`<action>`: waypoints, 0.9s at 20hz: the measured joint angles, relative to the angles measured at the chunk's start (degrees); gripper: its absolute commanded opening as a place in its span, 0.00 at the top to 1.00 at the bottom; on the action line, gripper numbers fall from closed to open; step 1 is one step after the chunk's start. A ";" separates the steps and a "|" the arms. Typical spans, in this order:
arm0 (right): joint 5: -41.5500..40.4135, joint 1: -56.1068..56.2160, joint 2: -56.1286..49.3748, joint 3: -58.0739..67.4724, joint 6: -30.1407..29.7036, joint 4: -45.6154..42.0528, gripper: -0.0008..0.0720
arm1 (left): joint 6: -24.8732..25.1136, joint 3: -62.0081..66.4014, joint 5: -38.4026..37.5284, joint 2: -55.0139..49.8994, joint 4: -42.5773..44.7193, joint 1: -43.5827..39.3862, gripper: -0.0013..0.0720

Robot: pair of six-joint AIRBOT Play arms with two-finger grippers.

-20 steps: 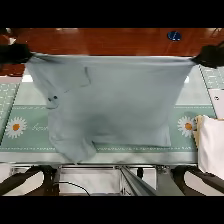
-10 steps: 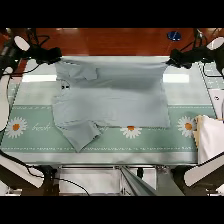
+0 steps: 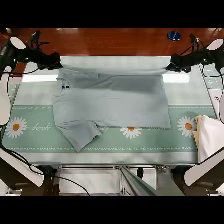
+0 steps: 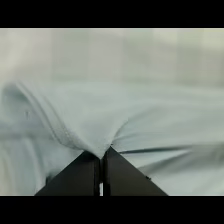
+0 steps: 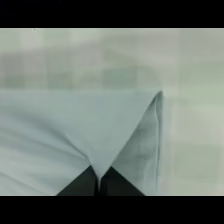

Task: Fold the shirts.

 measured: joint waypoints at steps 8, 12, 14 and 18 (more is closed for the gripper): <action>4.42 -0.04 0.52 -7.74 -0.39 -4.59 0.13 | 2.67 -7.76 -11.26 -0.17 1.68 0.83 0.02; 7.41 0.20 2.58 -7.98 1.66 -5.79 0.13 | 0.00 -8.44 -14.71 0.52 1.70 1.03 0.02; 8.81 -0.81 6.25 -8.02 2.64 -8.63 0.13 | -1.49 -9.16 -16.70 2.60 1.97 1.77 0.02; 6.86 -3.98 20.24 -16.09 4.42 -14.67 0.13 | -0.94 -19.74 -17.11 13.66 3.04 4.24 0.02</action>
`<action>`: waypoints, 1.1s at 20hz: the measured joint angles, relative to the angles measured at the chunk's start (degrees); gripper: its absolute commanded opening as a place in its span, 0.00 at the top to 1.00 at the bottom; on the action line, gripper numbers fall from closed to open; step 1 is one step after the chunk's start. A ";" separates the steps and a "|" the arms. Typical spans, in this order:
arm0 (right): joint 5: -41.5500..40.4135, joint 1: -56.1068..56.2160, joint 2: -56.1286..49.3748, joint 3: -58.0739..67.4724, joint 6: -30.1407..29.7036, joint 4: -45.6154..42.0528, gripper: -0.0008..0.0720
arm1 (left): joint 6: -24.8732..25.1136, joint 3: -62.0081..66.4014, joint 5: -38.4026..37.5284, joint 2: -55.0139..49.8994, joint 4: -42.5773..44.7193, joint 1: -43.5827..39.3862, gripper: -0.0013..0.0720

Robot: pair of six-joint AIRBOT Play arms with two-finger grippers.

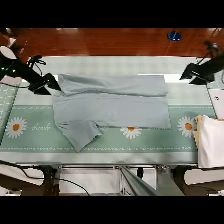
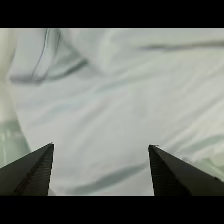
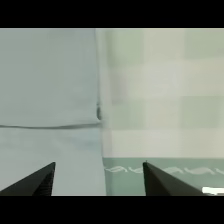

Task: Fold the shirts.

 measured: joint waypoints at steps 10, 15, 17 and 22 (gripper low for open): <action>-20.92 -2.29 30.36 -46.23 -6.40 16.37 0.13 | 3.87 -49.90 10.38 29.97 -2.91 17.05 0.03; -22.93 -2.29 29.18 -50.07 -9.14 26.23 0.13 | 7.63 -61.33 17.22 32.22 -14.23 14.97 0.03; -23.30 -2.34 28.72 -50.56 -9.42 28.52 0.13 | 9.14 -63.36 20.39 32.44 -17.59 12.15 0.05; -24.68 -7.06 28.37 -50.93 -8.57 29.42 0.13 | 10.05 -65.11 30.12 32.04 -19.82 3.67 0.95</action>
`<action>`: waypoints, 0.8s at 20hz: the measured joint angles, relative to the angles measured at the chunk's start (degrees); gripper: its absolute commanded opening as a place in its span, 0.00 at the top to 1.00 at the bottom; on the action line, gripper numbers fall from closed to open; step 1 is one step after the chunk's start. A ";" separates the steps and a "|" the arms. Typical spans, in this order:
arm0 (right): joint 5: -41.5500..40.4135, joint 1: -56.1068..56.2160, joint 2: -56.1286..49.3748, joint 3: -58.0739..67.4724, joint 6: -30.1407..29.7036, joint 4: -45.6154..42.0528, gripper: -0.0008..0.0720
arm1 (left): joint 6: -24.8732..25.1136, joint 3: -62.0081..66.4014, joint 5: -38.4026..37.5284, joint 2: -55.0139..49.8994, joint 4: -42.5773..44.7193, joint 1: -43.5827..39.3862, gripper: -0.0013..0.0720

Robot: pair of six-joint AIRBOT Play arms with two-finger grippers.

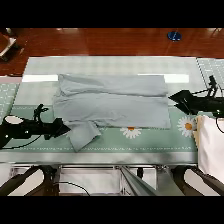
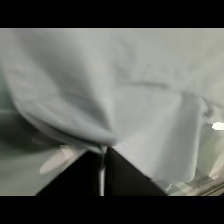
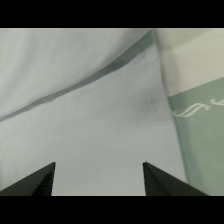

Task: Fold the shirts.

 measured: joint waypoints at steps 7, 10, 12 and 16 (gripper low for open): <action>15.69 -9.38 -0.04 -5.27 2.47 -16.31 0.13 | -0.61 0.48 3.02 -0.31 -1.44 -2.93 0.95; 17.27 -8.41 -1.11 -7.41 2.25 -18.40 0.13 | -0.63 0.50 3.28 -0.31 -1.62 -3.15 0.95; 16.17 -7.41 -2.82 -7.89 2.05 -17.84 0.13 | -0.63 0.55 3.28 -0.31 -1.64 -3.17 0.95; 12.07 -4.02 -6.99 -6.88 1.97 -12.15 0.14 | -0.66 0.55 3.21 -0.31 -1.64 -3.21 0.95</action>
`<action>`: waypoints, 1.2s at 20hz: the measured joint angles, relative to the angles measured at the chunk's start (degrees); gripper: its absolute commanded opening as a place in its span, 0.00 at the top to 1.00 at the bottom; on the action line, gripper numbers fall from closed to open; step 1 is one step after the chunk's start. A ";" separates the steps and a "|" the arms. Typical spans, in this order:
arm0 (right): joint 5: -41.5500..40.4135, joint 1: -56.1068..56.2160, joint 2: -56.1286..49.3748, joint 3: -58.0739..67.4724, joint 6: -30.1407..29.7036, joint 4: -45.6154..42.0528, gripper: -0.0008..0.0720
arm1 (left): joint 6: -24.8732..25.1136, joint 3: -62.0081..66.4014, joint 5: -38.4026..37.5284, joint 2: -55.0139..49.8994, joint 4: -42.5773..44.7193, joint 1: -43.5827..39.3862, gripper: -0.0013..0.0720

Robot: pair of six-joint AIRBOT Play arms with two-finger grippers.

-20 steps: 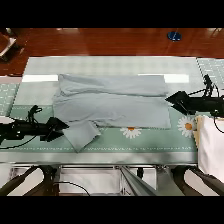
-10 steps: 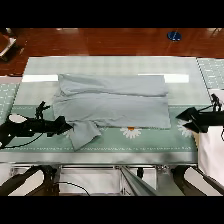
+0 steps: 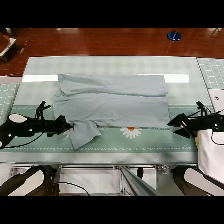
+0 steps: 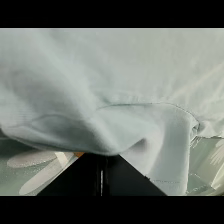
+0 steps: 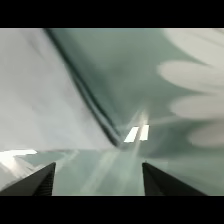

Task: Fold the shirts.

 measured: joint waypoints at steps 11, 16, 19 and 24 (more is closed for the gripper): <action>-1.01 10.82 -7.61 17.53 -4.76 4.87 0.96 | 0.70 8.33 -4.83 0.26 0.28 0.72 0.95; -0.44 11.43 -9.33 25.97 -4.92 2.99 0.96 | -1.36 25.90 -7.08 -4.13 -0.68 0.31 0.95; -2.56 11.54 -12.72 30.51 -4.61 3.41 0.96 | -2.78 38.42 -7.37 -12.48 -1.14 -0.90 0.95; -4.22 11.65 -22.23 41.57 -3.98 5.07 0.96 | -5.07 56.00 -8.50 -28.87 -1.46 -1.73 0.95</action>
